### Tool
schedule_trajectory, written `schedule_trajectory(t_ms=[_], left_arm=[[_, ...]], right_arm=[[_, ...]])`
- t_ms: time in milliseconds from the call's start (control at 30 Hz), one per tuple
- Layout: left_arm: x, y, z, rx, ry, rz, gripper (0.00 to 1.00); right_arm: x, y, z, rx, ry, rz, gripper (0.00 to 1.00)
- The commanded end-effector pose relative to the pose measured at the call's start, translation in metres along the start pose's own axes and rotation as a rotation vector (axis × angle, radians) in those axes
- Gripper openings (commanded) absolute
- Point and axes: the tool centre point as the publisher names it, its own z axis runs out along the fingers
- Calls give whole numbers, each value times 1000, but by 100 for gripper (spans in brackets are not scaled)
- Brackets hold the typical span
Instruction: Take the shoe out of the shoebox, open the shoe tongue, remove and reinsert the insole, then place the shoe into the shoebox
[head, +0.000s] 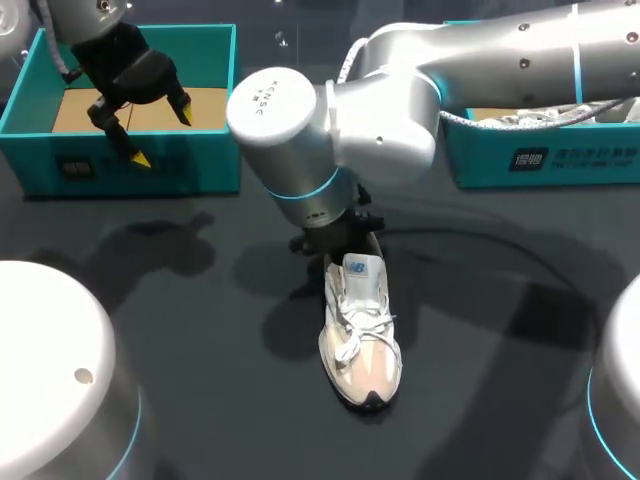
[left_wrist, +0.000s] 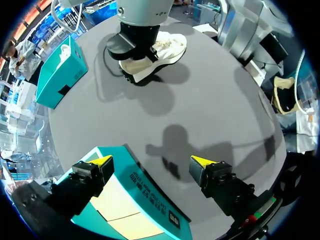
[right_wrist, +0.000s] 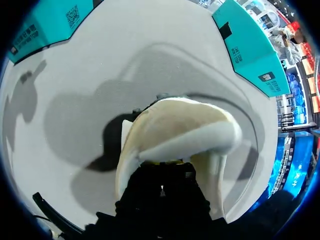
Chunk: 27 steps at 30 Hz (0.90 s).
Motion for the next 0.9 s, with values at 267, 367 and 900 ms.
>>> schedule_trajectory(t_ms=[267, 367, 900], left_arm=[[1, 0, -1, -1, 1, 1, 100], [1, 0, -1, -1, 1, 1, 100], [1, 0, -1, -1, 1, 1, 100]], right_arm=[[-5, 0, -22, -2, 112, 4, 0], [-4, 1, -20, 15, 133, -5, 0], [4, -8, 17, 129, 333, -56, 0]])
